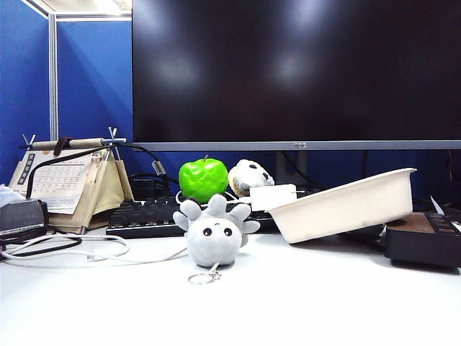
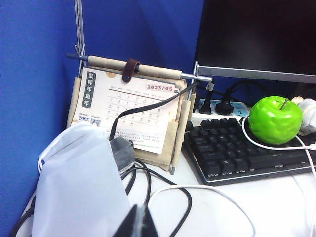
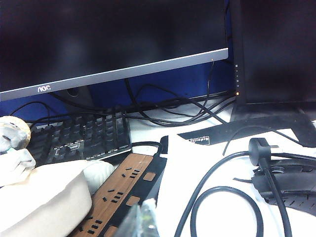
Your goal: Place the tilting octopus upright.
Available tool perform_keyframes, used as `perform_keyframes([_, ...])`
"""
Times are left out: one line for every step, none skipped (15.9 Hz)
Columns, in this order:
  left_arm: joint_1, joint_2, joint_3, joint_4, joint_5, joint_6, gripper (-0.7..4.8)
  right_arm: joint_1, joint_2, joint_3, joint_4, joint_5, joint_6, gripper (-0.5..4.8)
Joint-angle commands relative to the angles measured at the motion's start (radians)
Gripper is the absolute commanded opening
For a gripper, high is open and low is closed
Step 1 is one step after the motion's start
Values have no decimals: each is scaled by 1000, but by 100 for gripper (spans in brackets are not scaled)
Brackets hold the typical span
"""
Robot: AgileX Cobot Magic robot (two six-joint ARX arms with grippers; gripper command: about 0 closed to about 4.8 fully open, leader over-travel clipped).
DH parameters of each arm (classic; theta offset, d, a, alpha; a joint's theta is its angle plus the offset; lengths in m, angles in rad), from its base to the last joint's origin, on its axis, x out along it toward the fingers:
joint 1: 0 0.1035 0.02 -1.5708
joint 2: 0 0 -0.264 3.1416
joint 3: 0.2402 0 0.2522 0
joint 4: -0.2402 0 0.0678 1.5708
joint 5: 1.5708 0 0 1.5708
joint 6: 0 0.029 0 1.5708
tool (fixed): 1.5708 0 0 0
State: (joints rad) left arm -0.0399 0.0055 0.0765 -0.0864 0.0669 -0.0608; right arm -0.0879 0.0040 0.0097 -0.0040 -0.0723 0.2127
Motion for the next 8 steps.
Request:
perform_keyframes([0, -2, 1, 14, 0, 0, -5, 1, -2, 1, 31, -2, 0, -1])
perform_keyframes([0, -2, 1, 18, 0, 0, -5, 1, -2, 1, 39, -2, 0, -1])
perform_keyframes([0, -2, 1, 18, 0, 0, -5, 1, -2, 1, 53, -1, 1, -1])
perform_keyframes([0, -2, 1, 18, 0, 0, -5, 1, -2, 1, 71, -2, 1, -1])
perform_keyframes([0, -2, 1, 19, 0, 0, -5, 1, -2, 1, 94, -2, 2, -1])
perform_keyframes([0, -2, 1, 26, 0, -1, -5, 1, -2, 1, 135, -23, 21, -1])
perform_keyframes([0, -2, 1, 38, 1, -19, -6, 1, -2, 2, 158, -42, 50, -1])
perform_keyframes([0, -2, 2, 54, 1, -66, -6, 2, -2, 3, 167, -48, 85, -1])
